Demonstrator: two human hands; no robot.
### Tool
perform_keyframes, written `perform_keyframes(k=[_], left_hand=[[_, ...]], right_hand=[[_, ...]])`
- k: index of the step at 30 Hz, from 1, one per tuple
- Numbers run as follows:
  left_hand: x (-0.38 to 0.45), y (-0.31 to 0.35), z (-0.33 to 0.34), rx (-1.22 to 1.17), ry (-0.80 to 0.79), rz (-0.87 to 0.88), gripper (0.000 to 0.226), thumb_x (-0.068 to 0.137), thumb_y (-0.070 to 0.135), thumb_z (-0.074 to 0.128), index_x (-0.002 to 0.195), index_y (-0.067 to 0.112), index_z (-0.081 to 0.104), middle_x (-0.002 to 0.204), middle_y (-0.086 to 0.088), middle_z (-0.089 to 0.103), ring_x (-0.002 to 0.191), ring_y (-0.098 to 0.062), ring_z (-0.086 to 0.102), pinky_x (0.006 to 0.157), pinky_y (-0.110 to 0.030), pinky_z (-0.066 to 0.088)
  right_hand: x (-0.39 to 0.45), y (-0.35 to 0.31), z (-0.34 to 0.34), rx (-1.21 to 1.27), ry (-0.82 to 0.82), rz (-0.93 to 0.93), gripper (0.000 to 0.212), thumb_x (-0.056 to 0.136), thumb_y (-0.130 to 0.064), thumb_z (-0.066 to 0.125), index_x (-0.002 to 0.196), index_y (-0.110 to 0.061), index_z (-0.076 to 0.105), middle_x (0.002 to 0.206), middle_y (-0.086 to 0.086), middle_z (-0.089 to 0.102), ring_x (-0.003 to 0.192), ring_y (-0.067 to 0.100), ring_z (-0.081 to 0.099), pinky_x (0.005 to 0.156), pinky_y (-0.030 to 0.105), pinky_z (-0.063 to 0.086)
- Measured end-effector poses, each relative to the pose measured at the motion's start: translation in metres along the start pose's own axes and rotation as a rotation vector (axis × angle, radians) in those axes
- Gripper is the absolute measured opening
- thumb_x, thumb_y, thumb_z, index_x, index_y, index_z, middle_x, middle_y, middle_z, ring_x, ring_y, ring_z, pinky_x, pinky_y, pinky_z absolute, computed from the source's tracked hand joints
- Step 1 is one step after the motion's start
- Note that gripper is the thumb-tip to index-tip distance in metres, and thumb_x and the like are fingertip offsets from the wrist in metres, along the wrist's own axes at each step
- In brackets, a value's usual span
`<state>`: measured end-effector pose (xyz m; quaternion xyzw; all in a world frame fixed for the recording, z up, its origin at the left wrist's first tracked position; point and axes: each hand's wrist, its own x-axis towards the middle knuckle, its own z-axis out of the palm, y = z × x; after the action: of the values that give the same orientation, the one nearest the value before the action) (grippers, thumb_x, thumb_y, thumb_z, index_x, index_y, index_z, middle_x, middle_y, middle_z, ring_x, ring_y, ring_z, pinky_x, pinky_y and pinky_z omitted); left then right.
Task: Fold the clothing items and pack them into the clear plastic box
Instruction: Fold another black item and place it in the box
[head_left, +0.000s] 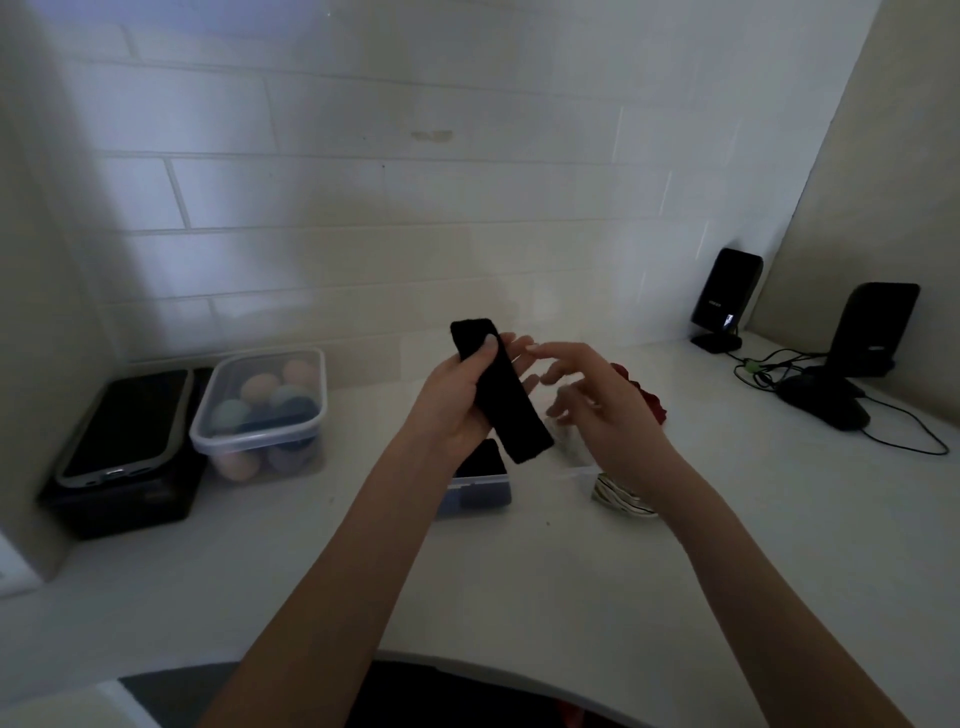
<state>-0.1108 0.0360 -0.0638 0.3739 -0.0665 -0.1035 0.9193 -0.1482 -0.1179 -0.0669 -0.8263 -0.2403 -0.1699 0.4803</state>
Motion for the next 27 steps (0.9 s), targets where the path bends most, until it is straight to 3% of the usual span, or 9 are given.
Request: perform_keyframes(k=[3, 6, 9, 11, 14, 16, 18, 23, 27], left_hand=[[-0.002, 0.002, 0.001, -0.026, 0.022, -0.011, 0.019, 0.096, 0.012, 0.046, 0.096, -0.002, 0.058, 0.091, -0.014, 0.070, 0.076, -0.017, 0.073, 0.073, -0.026, 0.060], [-0.004, 0.007, 0.003, -0.084, 0.013, -0.050, 0.022, 0.096, 0.012, 0.044, 0.100, -0.005, 0.058, 0.093, -0.016, 0.070, 0.077, -0.018, 0.073, 0.067, -0.023, 0.060], [-0.005, 0.008, 0.003, -0.004, 0.009, -0.048, 0.020, 0.096, 0.012, 0.046, 0.099, -0.002, 0.060, 0.086, -0.012, 0.074, 0.077, -0.017, 0.073, 0.069, -0.024, 0.060], [-0.007, 0.006, 0.003, 0.030, 0.019, -0.053, 0.020, 0.095, 0.016, 0.048, 0.097, 0.000, 0.061, 0.077, -0.008, 0.074, 0.073, -0.015, 0.073, 0.065, -0.024, 0.059], [-0.008, 0.002, 0.007, 0.082, 0.066, -0.059, 0.029, 0.096, 0.028, 0.047, 0.088, 0.004, 0.060, 0.057, -0.003, 0.063, 0.048, -0.010, 0.062, 0.048, -0.018, 0.052], [-0.008, -0.001, 0.007, 0.217, 0.125, -0.019, 0.034, 0.096, 0.036, 0.045, 0.086, 0.008, 0.060, 0.059, -0.002, 0.057, 0.044, -0.009, 0.056, 0.044, -0.017, 0.048], [-0.008, -0.005, 0.006, 0.330, 0.168, 0.050, 0.035, 0.096, 0.038, 0.043, 0.086, 0.011, 0.062, 0.067, -0.002, 0.063, 0.049, -0.008, 0.062, 0.047, -0.017, 0.050], [-0.009, -0.009, 0.005, 0.313, 0.130, 0.134, 0.034, 0.098, 0.033, 0.041, 0.091, 0.006, 0.060, 0.077, -0.006, 0.070, 0.063, -0.011, 0.071, 0.055, -0.019, 0.054], [-0.010, -0.004, 0.007, 0.204, 0.134, 0.115, 0.031, 0.099, 0.026, 0.040, 0.093, 0.000, 0.056, 0.082, -0.011, 0.071, 0.066, -0.014, 0.072, 0.057, -0.022, 0.057]], right_hand=[[-0.002, 0.006, 0.001, -0.322, -0.085, -0.145, 0.073, 0.083, 0.007, 0.057, 0.127, -0.050, 0.046, 0.127, -0.004, 0.041, 0.105, 0.004, 0.048, 0.089, 0.018, 0.045], [-0.003, 0.009, 0.006, -0.546, -0.088, -0.218, 0.078, 0.080, -0.005, 0.065, 0.132, -0.055, 0.036, 0.144, 0.000, 0.025, 0.129, 0.017, 0.031, 0.105, 0.040, 0.039], [-0.004, 0.008, 0.008, -0.624, -0.014, -0.290, 0.074, 0.078, -0.017, 0.071, 0.132, -0.054, 0.037, 0.154, -0.002, 0.014, 0.137, 0.025, 0.024, 0.108, 0.045, 0.034], [-0.004, 0.006, 0.010, -0.655, 0.024, -0.358, 0.067, 0.075, -0.022, 0.074, 0.129, -0.049, 0.045, 0.155, -0.002, 0.020, 0.139, 0.025, 0.025, 0.107, 0.046, 0.033], [-0.003, 0.005, 0.016, -0.653, 0.021, -0.458, 0.040, 0.072, -0.024, 0.076, 0.109, -0.034, 0.063, 0.148, -0.001, 0.041, 0.139, 0.022, 0.032, 0.105, 0.043, 0.035], [-0.004, 0.003, 0.021, -0.640, 0.022, -0.494, 0.023, 0.073, -0.021, 0.073, 0.095, -0.024, 0.068, 0.140, -0.003, 0.052, 0.135, 0.019, 0.039, 0.102, 0.038, 0.036], [-0.005, 0.000, 0.023, -0.611, 0.062, -0.506, 0.017, 0.073, -0.019, 0.071, 0.089, -0.021, 0.068, 0.131, -0.008, 0.061, 0.128, 0.018, 0.047, 0.096, 0.035, 0.038], [-0.007, 0.000, 0.023, -0.660, 0.093, -0.536, 0.015, 0.073, -0.020, 0.070, 0.088, -0.021, 0.069, 0.122, -0.015, 0.066, 0.117, 0.015, 0.049, 0.088, 0.029, 0.032], [-0.014, 0.001, 0.020, -0.601, 0.007, -0.433, 0.031, 0.068, -0.012, 0.062, 0.096, -0.024, 0.065, 0.122, -0.018, 0.064, 0.114, 0.012, 0.047, 0.090, 0.028, 0.031]])
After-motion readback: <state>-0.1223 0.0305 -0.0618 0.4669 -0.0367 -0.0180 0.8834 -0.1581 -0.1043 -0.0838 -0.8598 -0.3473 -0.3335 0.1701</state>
